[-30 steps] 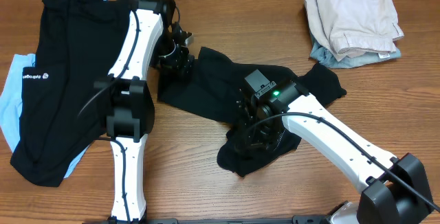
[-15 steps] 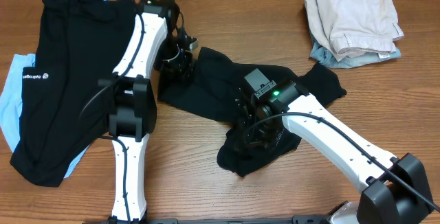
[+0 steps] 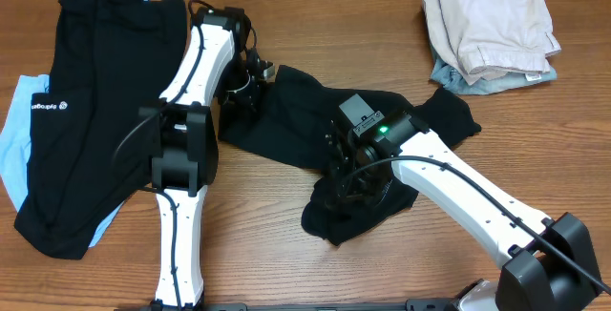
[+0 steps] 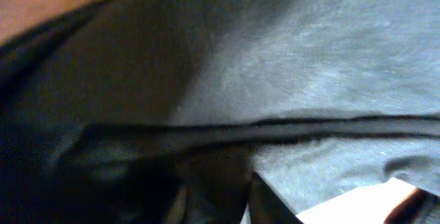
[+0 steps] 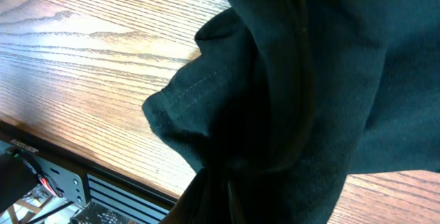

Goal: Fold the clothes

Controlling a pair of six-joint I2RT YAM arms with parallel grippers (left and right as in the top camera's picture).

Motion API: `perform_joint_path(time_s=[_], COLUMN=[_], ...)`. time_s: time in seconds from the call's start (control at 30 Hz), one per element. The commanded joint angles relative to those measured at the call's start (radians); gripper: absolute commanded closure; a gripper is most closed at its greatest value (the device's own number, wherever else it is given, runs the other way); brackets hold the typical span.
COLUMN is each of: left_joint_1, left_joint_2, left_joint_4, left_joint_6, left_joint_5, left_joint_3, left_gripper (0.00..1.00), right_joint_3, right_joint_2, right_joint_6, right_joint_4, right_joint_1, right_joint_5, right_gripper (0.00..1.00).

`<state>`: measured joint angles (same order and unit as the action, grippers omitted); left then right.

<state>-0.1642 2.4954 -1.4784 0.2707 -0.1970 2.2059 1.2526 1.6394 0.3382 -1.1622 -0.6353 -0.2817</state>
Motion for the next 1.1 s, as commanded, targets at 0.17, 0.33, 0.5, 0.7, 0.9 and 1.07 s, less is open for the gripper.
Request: perform_joint_path(time_s=[0.17, 0.33, 0.5, 0.7, 0.9, 1.07], left_joint_1=[0.0, 0.0, 0.002, 0.001, 0.003, 0.012], left_joint_2=[0.002, 0.002, -0.026, -0.131, -0.278, -0.423], left_joint_4=[-0.105, -0.181, -0.212, -0.211, -0.211, -0.19], left_joint_6=[-0.017, -0.017, -0.103, -0.121, -0.185, -0.232], left_joint_5=[-0.002, -0.001, 0.071, 0.089, 0.177, 0.235], left_joint_3=[0.186, 0.28, 0.358, 0.364, 0.364, 0.364], left_gripper=[0.96, 0.96, 0.96, 0.96, 0.96, 0.96], right_joint_3=[-0.003, -0.003, -0.001, 0.068, 0.182, 0.269], right_joint_2=[-0.001, -0.001, -0.001, -0.002, -0.045, -0.109], right_joint_6=[0.003, 0.003, 0.004, -0.005, -0.005, -0.003], right_joint_4=[0.006, 0.021, 0.037, 0.047, -0.016, -0.15], right_joint_1=[-0.002, -0.002, -0.002, 0.003, 0.004, 0.024], right_joint_5=[-0.001, -0.016, -0.056, -0.164, -0.093, -0.006], right_gripper=[0.89, 0.88, 0.88, 0.88, 0.87, 0.87])
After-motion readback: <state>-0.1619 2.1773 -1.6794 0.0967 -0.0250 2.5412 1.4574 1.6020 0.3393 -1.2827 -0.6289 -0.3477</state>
